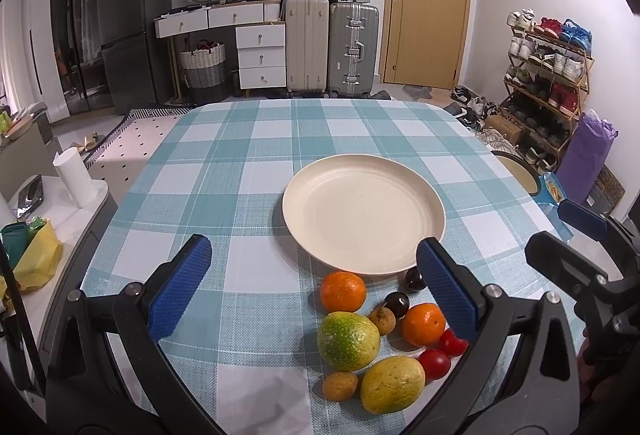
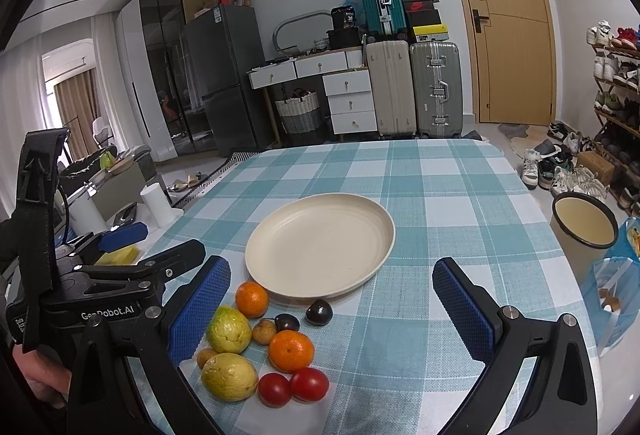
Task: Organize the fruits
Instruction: 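Lower the right tool onto the large yellow pomelo and close on it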
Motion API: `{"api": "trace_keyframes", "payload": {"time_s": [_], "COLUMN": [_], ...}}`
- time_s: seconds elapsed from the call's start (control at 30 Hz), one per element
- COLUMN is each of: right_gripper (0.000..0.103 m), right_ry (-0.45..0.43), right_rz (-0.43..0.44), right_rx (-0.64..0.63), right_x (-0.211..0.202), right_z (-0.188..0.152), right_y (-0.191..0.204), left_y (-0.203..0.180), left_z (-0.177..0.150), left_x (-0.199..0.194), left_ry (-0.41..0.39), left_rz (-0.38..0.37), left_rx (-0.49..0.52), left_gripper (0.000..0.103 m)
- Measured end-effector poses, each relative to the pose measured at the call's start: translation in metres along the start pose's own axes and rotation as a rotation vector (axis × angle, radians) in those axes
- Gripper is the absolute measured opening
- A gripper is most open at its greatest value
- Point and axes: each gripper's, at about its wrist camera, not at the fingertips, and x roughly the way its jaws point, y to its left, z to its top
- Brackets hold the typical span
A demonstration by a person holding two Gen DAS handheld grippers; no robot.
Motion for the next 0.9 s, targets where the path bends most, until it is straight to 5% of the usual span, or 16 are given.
{"api": "trace_keyframes", "payload": {"time_s": [0.47,0.63,0.9], "right_gripper": [0.103,0.103,0.103], "right_ry": [0.015,0.094,0.159], "right_rz": [0.065,0.185,0.259], "right_rx": [-0.033,-0.07,-0.128], "right_x": [0.002,0.007,0.017], "right_z": [-0.003,-0.011,-0.032], "right_y": [0.009,0.021,0.039], "left_y": [0.014,0.027,0.052], "left_z": [-0.012,-0.012,-0.006], "left_x": [0.004,0.004,0.007], "left_ry": [0.001,0.003,0.021], "left_rz": [0.011,0.019,0.045], "left_rx": [-0.029,-0.063,-0.111], "left_gripper": [0.102,0.102,0.102]}}
